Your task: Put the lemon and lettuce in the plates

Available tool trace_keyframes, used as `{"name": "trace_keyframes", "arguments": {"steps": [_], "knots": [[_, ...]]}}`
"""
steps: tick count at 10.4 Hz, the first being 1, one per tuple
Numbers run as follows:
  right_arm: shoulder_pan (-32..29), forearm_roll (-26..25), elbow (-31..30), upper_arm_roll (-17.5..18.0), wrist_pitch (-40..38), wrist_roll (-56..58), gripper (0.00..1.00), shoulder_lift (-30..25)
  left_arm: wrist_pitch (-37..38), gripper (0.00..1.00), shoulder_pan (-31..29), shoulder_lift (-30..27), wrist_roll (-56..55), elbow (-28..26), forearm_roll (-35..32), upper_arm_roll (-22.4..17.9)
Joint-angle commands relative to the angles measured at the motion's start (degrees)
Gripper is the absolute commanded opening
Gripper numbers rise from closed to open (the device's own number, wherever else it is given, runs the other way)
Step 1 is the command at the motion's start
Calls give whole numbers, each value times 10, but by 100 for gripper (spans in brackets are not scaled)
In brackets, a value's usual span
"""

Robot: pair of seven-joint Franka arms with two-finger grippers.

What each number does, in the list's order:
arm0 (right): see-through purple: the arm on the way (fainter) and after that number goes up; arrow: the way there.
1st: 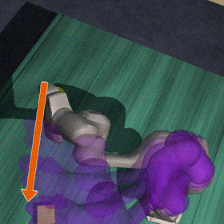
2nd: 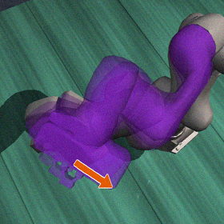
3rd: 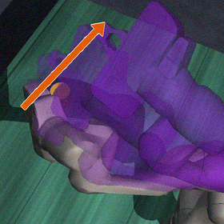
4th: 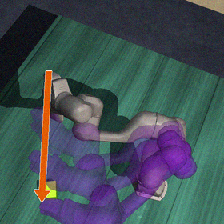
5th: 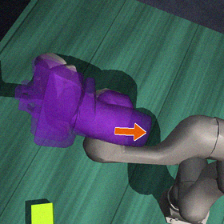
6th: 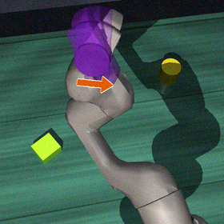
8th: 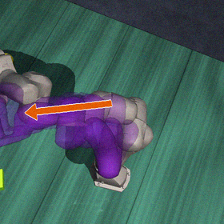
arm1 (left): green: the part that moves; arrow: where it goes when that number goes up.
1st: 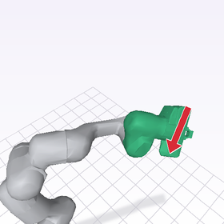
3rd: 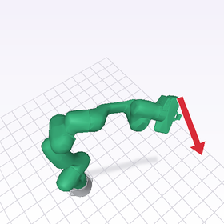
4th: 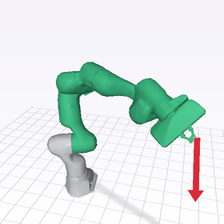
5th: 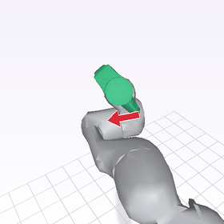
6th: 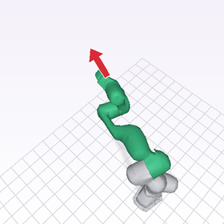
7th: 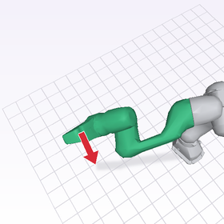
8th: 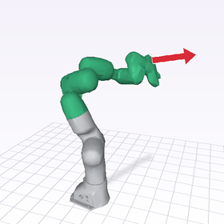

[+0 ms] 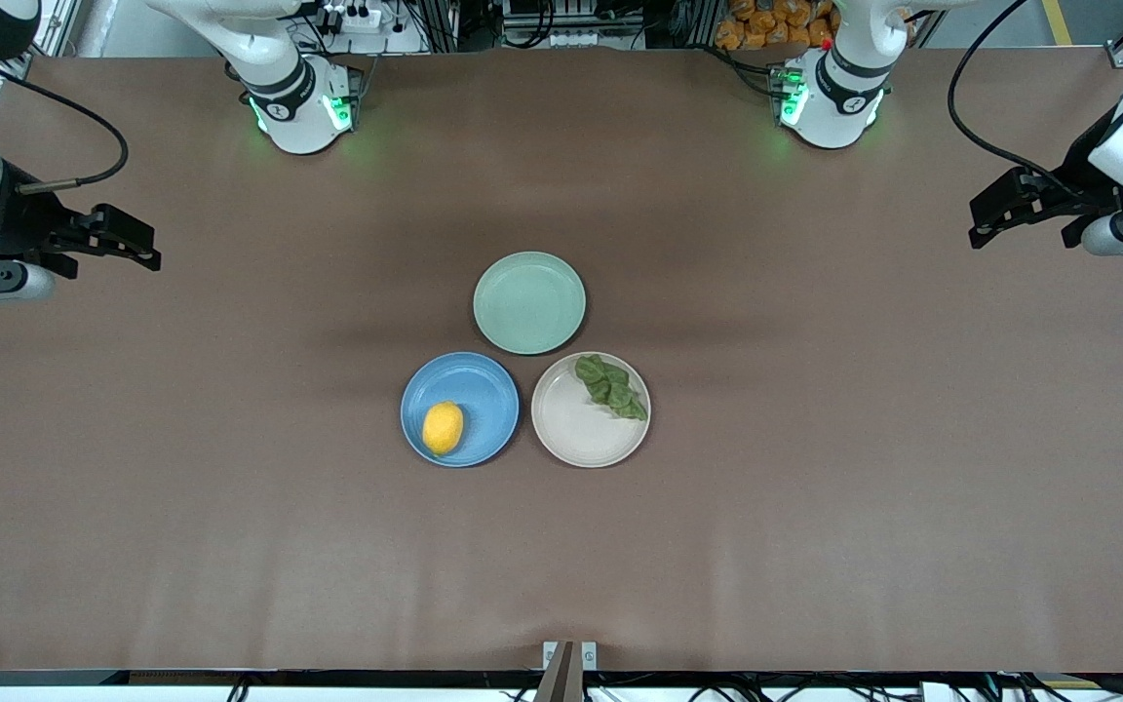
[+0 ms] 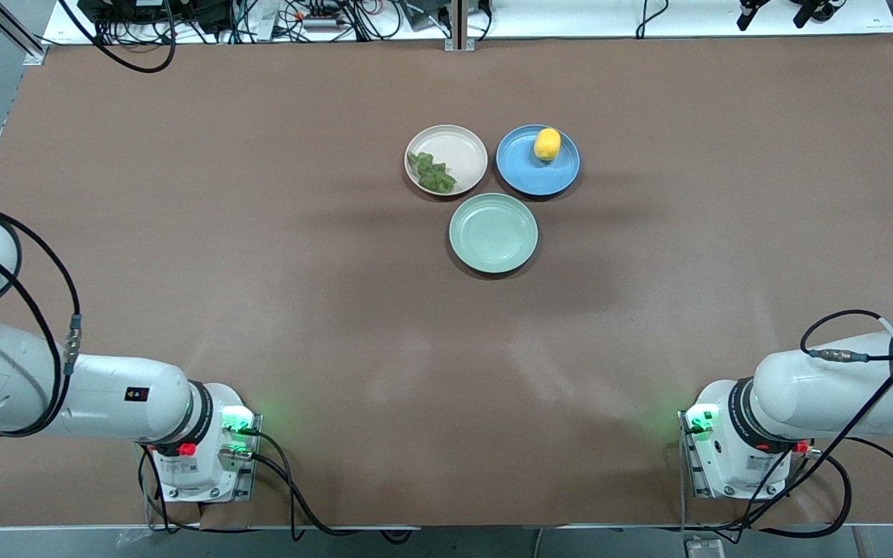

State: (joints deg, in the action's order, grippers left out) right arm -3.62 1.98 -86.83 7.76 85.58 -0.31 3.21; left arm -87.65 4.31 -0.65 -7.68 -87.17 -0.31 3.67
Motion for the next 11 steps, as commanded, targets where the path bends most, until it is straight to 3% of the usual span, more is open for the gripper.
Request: {"name": "trace_keyframes", "arguments": {"steps": [1,11], "knots": [[-10,-6,-13,7,1,10,100,-13,0,100,-4,-4,17,2,13,-2],[-16,-2,-13,7,0,18,100,-12,2,100,-2,-3,15,1,1,0]]}}
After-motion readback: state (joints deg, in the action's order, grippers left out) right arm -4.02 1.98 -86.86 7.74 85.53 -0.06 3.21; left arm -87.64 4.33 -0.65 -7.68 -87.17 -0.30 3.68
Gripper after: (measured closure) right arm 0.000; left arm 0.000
